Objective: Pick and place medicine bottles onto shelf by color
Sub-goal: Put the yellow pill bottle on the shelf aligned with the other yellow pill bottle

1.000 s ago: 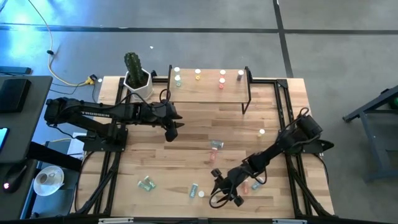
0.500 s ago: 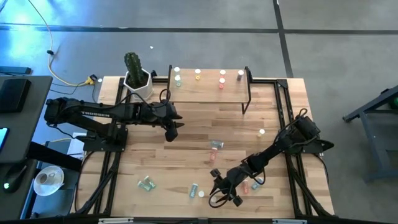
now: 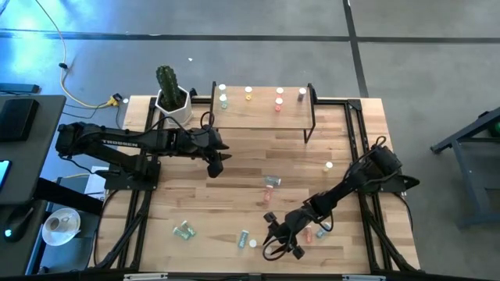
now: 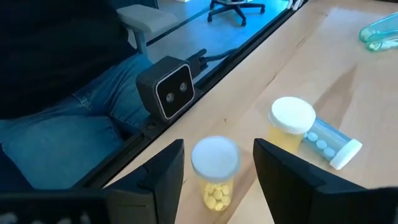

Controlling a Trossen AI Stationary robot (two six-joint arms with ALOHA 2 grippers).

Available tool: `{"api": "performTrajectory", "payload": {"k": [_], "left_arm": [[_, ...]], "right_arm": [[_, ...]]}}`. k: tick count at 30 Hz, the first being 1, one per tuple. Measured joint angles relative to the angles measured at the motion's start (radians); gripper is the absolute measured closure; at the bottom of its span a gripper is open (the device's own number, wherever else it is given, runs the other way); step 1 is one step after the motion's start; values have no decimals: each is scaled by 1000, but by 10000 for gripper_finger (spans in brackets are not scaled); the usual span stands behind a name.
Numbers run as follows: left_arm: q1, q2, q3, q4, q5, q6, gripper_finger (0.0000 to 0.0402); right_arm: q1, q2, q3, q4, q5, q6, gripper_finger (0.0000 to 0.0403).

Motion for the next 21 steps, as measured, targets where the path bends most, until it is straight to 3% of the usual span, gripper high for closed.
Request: {"api": "performTrajectory", "payload": {"k": [12,21], "left_arm": [[0,0,0,-8,1,3,245],[0,0,0,-8,1,2,245]], "right_arm": [[4,34,25,-4,0,4,221],[4,34,25,-14,-1,4,273]]}}
